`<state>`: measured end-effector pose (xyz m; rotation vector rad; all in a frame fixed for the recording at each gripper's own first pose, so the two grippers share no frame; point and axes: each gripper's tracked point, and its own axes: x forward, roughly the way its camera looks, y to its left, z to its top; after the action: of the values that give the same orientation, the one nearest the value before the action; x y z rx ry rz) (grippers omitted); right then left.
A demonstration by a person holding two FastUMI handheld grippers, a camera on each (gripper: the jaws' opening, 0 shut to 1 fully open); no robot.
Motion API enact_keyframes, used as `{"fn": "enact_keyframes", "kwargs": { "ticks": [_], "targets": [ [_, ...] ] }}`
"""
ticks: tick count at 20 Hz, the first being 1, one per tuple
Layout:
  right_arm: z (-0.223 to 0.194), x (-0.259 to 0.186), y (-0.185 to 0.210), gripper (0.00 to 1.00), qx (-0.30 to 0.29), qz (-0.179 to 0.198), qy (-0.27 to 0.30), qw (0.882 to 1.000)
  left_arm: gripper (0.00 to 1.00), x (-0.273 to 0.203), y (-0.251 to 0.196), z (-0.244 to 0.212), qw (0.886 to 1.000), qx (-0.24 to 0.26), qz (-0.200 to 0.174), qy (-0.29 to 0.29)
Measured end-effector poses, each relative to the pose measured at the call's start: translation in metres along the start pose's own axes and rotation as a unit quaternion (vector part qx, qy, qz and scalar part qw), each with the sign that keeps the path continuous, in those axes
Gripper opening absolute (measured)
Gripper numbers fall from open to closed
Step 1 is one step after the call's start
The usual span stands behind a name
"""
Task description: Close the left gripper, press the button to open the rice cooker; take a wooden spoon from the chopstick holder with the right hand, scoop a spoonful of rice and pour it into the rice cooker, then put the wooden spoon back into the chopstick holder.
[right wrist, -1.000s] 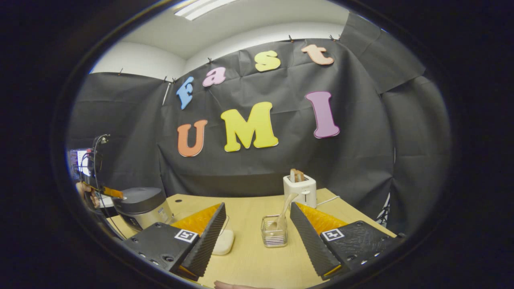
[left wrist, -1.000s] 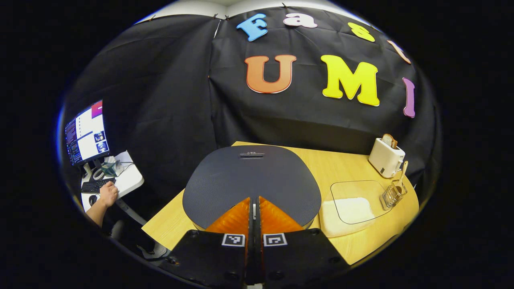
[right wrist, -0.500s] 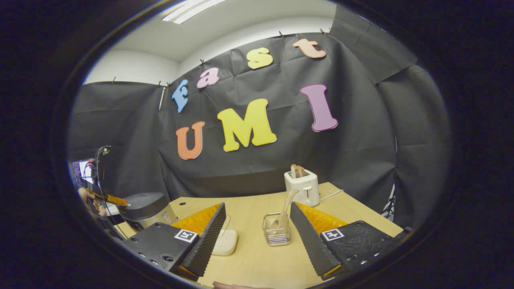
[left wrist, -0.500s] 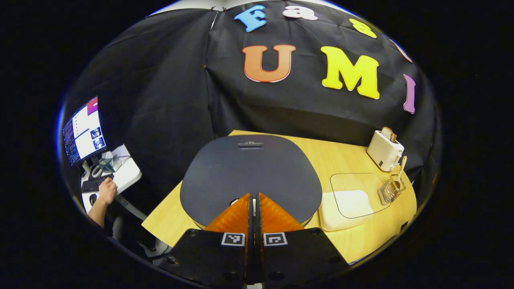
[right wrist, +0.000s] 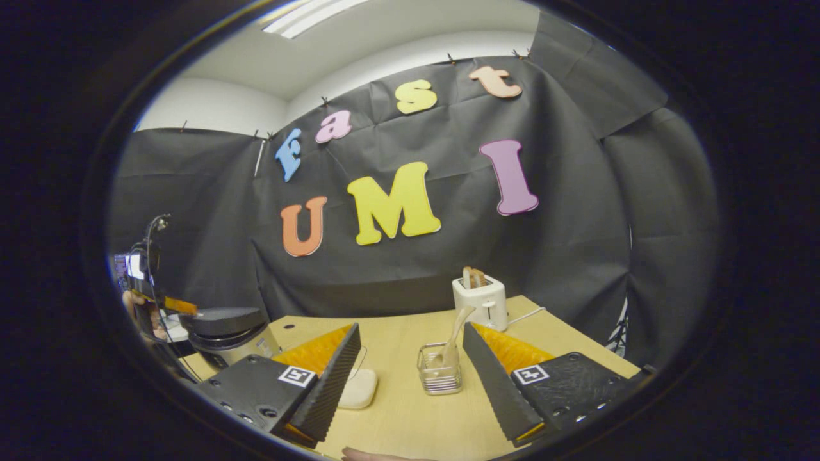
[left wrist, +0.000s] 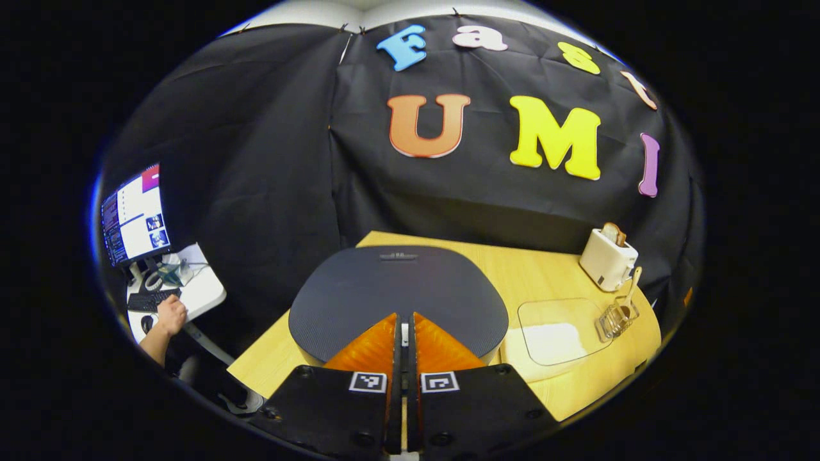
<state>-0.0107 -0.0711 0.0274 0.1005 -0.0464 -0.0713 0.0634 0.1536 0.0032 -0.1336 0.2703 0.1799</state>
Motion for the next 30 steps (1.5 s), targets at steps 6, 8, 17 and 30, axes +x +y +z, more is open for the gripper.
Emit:
{"fn": "enact_keyframes", "kwargs": {
  "ticks": [6, 8, 17, 30],
  "targets": [
    [-0.008, 0.008, -0.014, 0.96, 0.007, -0.011, 0.015, 1.0, 0.77, -0.031, -0.025, 0.052, 0.996, -0.003, -0.015, -0.083],
    [-0.008, 0.012, -0.012, 0.96, 0.009, -0.003, 0.016, 1.0, 0.98, -0.04, -0.027, 0.052, 0.995, 0.002, -0.011, -0.099],
    [-0.058, 0.054, -0.022, 0.96, 0.056, -0.024, 0.081, 0.995, 0.98, -0.067, -0.061, 0.011, 0.988, 0.035, -0.04, -0.144],
    [-0.111, 0.232, -0.085, 0.92, 0.098, -0.073, 0.196, 0.973, 0.98, -0.086, -0.062, -0.016, 0.984, 0.032, -0.076, -0.156]
  ]
}}
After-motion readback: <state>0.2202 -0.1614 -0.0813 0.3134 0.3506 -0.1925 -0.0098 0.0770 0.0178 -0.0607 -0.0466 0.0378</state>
